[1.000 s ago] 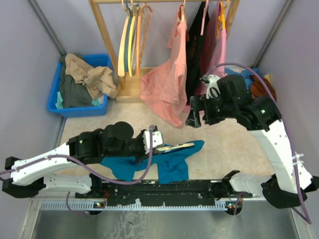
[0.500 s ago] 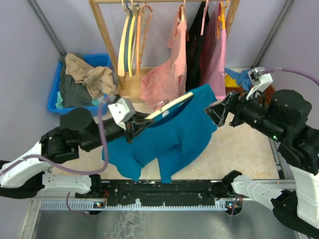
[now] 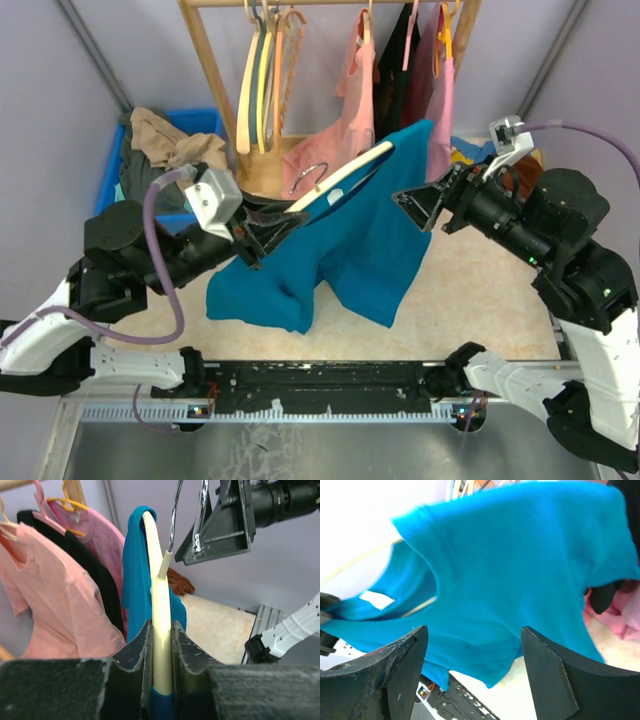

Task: Place the t-shirt on the hanger
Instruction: Place the hanger at the clothesline.

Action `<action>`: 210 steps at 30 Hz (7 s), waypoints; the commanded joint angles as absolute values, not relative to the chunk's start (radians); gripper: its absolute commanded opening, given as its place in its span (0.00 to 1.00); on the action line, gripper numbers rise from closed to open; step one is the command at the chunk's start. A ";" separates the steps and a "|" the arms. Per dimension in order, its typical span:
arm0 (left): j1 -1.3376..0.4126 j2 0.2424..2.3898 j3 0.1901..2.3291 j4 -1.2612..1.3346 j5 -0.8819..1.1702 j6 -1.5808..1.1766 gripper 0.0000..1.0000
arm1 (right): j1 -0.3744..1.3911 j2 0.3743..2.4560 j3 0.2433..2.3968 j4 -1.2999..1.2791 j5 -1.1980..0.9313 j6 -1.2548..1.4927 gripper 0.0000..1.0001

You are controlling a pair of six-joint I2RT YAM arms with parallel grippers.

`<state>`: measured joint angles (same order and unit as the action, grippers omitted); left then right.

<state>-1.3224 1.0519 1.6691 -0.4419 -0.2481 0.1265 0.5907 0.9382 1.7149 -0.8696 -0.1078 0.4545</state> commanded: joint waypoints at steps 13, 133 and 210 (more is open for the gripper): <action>-1.325 1.035 1.607 -0.414 -0.281 0.030 0.00 | 0.588 0.890 1.520 -0.592 -0.144 0.526 0.59; -1.318 1.010 1.614 -0.565 -0.136 -0.231 0.05 | 0.816 0.872 1.532 -0.809 -0.650 0.025 0.04; -1.318 0.858 1.469 -0.453 -0.577 -0.034 0.46 | 0.816 0.944 1.898 -0.813 0.595 -0.063 0.00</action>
<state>-1.3212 0.8547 1.4605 -0.4488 -0.5873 -0.0113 0.8196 0.9802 1.8915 -0.8619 0.5297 -0.0380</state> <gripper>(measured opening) 0.464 0.164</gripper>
